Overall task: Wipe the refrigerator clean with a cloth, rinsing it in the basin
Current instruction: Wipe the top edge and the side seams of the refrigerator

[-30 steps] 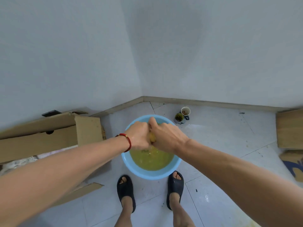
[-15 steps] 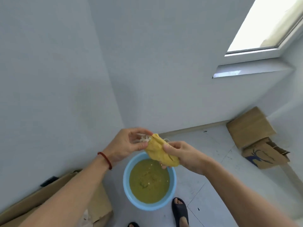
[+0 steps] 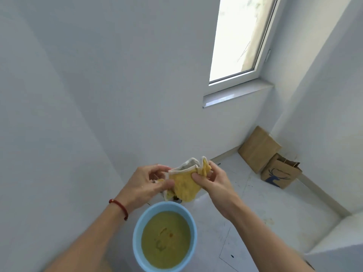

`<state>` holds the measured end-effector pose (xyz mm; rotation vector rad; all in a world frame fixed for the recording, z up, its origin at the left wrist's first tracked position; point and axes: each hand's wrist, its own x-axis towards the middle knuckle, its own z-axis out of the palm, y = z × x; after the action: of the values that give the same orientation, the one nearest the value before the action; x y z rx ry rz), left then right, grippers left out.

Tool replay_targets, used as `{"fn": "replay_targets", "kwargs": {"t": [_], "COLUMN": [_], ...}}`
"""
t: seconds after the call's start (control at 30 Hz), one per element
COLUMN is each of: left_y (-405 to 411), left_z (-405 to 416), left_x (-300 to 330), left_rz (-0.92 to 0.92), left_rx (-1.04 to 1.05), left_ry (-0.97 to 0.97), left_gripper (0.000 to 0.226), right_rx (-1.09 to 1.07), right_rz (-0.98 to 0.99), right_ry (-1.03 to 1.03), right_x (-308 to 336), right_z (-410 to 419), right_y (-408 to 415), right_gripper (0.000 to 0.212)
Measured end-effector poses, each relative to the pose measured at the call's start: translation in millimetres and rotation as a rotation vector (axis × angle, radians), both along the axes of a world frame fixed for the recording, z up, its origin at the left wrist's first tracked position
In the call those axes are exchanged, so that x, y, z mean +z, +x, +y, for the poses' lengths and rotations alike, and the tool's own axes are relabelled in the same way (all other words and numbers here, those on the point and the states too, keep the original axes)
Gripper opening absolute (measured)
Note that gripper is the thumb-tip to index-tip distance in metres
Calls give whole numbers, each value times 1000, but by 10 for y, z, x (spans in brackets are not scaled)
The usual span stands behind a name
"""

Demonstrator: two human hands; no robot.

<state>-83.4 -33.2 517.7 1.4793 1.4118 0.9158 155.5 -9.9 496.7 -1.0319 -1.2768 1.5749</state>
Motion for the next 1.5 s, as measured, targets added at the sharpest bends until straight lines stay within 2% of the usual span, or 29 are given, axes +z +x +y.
{"fn": "replay_targets", "kwargs": {"t": [0.1, 0.17, 0.2, 0.27, 0.3, 0.37, 0.4, 0.47, 0.6, 0.67, 0.77, 0.87, 0.97, 1.03, 1.07, 1.13, 1.17, 1.23, 1.3, 1.37, 1.4, 1.43, 1.5], "left_y": [381, 747, 891, 1478, 1866, 2635, 2735, 3026, 3672, 3977, 4293, 4554, 4863, 5090, 5228, 5476, 5604, 5844, 6034, 6178, 6227, 6289, 6336], "left_z": [81, 188, 223, 286, 313, 372, 393, 508, 719, 841, 1023, 1196, 1411, 1538, 1633, 1805, 1921, 2170, 2459, 2750, 2825, 2916, 3011], "left_x": [104, 162, 189, 227, 249, 229, 198, 188, 325, 405, 496, 565, 589, 649, 705, 817, 839, 812, 732, 658, 601, 552, 423], "left_rz": [-8, -29, -77, -258, -327, -427, -448, -420, -247, -218, -272, -309, -336, -375, -414, -447, -402, -268, -175, -122, -137, -186, -298], "left_rx": [-199, -295, -328, -425, -435, -348, -258, -180, -284, -358, -416, -447, -479, -526, -572, -658, -698, -770, -760, -696, -665, -668, -738], "left_ry": [-140, -199, -212, -227, -226, -223, -196, -90, 52, 102, 102, 80, 21, 41, 44, 33, 57, 144, 223, 272, 206, 19, -565], "left_gripper": [9, 15, 27, 44, 42, 37, 36, 34, 29, 26, 18, 20, 23, 25, 26, 25, 24, 21, 20, 20, 19, 22, 58], "right_rx": [-80, -117, -127, -193, -233, -286, -286, -310, -383, -435, -546, -662, -801, -871, -896, -849, -802, -757, -858, -1014, -1049, -1066, -1087], "right_rz": [219, 288, 294, 249, 196, 75, 27, -18, -44, -40, 17, 64, -88, -94, -38, -36, -114, -272, -214, -157, -175, -187, -107], "right_ry": [-42, -42, -35, -14, 6, 53, 71, 92, 144, 154, 165, 174, 209, 242, 246, 134, 62, -47, -86, -66, -57, -53, -71], "right_x": [164, 299, 357, 441, 458, 480, 485, 488, 557, 570, 614, 687, 791, 886, 913, 912, 867, 712, 633, 651, 681, 696, 670], "right_z": [44, 43, 37, 16, 8, -44, -56, -92, -155, -167, -179, -134, 6, 107, 166, 270, 309, 374, 488, 666, 719, 820, 990], "right_y": [600, 1043, 1143, 1467, 1677, 2180, 2237, 2586, 3332, 3608, 3909, 4133, 4313, 4462, 4561, 4671, 4698, 4728, 4725, 4709, 4691, 4681, 4674], "right_gripper": [45, 48, 47, 47, 46, 44, 43, 41, 23, 23, 27, 31, 31, 38, 49, 67, 64, 42, 30, 31, 33, 34, 33]}}
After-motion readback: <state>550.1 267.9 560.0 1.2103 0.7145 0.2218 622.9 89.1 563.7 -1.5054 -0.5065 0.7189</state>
